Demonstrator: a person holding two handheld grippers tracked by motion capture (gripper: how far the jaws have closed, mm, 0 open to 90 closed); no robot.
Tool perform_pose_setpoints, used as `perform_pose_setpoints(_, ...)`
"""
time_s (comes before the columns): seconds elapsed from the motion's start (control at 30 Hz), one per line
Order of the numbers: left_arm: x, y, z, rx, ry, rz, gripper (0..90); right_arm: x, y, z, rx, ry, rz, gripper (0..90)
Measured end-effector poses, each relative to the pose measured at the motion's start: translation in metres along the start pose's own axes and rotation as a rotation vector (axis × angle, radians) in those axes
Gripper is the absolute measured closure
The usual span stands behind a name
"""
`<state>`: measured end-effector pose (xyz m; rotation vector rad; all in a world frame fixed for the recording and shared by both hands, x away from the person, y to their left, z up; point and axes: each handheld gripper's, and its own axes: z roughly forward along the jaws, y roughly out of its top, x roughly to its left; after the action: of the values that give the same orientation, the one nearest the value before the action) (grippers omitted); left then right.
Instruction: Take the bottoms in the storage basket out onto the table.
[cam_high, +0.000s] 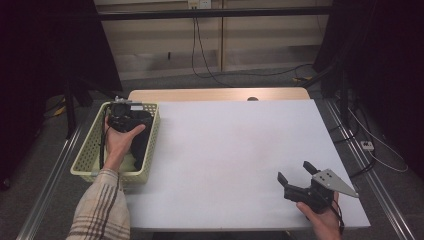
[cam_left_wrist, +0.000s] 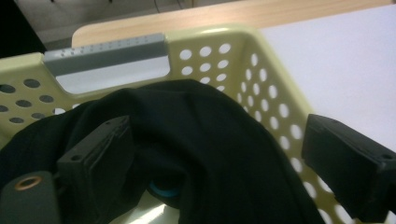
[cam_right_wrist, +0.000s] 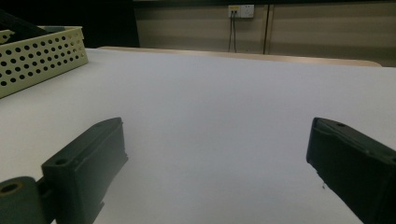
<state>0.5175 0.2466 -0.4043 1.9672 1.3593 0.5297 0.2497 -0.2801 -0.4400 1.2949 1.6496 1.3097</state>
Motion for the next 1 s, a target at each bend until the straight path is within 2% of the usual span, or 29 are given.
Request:
perform_pose_setpoints(0.1,0.001,-0.003,0.01,0.04,0.018,-0.007,12.9,0.0,0.0,0.0,0.001,0.001,0.001,4.4)
perform_pose_setpoints(0.2,0.001,-0.005,0.014,0.055,0.018,-0.018,13.7,0.0,0.0,0.0,0.002,0.002,0.002,4.5)
perform_pose_setpoints(0.23,0.002,-0.007,0.018,0.093,0.013,-0.014,13.1,0.0,0.0,0.0,0.002,0.004,0.001,4.5)
perform_pose_setpoints(0.3,0.002,-0.01,0.021,0.116,0.009,-0.023,12.5,0.001,0.0,0.0,0.001,0.005,0.001,4.5)
perform_pose_setpoints(0.37,0.005,-0.012,0.024,0.146,0.002,-0.013,11.9,0.0,0.0,0.0,0.002,0.005,0.001,4.5)
perform_pose_setpoints(0.43,0.005,-0.013,0.026,0.172,0.01,-0.021,11.9,0.0,0.0,0.001,0.004,0.004,0.003,4.5)
perform_pose_setpoints(0.5,0.008,-0.015,0.028,0.221,0.051,-0.041,12.8,0.0,0.0,0.001,0.003,0.002,0.003,4.2)
perform_pose_setpoints(0.57,0.012,-0.019,0.031,0.237,0.032,-0.088,12.0,0.0,0.0,0.001,0.004,-0.001,0.004,4.2)
perform_pose_setpoints(0.6,0.012,-0.019,0.031,0.237,0.032,-0.088,12.0,0.0,0.0,0.001,0.004,0.0,0.006,4.1)
perform_pose_setpoints(0.63,0.014,-0.02,0.033,0.263,0.023,-0.104,12.5,0.0,0.0,0.001,0.004,0.0,0.007,4.2)
perform_pose_setpoints(0.7,0.013,-0.02,0.033,0.27,0.013,-0.102,17.6,0.0,0.0,0.001,0.004,0.0,0.009,4.1)
perform_pose_setpoints(0.73,0.011,-0.02,0.034,0.288,-0.001,-0.102,20.1,0.0,0.0,0.001,0.004,0.002,0.01,4.1)
perform_pose_setpoints(0.8,0.012,-0.021,0.034,0.303,-0.045,-0.127,31.4,0.0,0.0,0.001,0.006,0.003,0.007,4.1)
perform_pose_setpoints(0.83,0.012,-0.021,0.033,0.307,-0.045,-0.141,32.8,0.0,0.0,0.001,0.01,0.001,0.006,4.1)
perform_pose_setpoints(0.87,0.011,-0.02,0.033,0.316,-0.04,-0.137,34.4,0.0,0.0,0.001,0.011,0.002,0.007,4.0)
perform_pose_setpoints(0.93,0.009,-0.018,0.031,0.35,-0.062,-0.133,41.1,0.0,0.0,0.001,0.009,0.002,0.009,4.0)
perform_pose_setpoints(0.97,0.009,-0.018,0.031,0.35,-0.062,-0.133,45.6,0.0,0.0,0.001,0.012,0.003,0.008,4.0)
perform_pose_setpoints(1.0,0.009,-0.017,0.031,0.364,-0.084,-0.128,45.6,0.0,0.0,0.001,0.012,0.003,0.008,4.0)
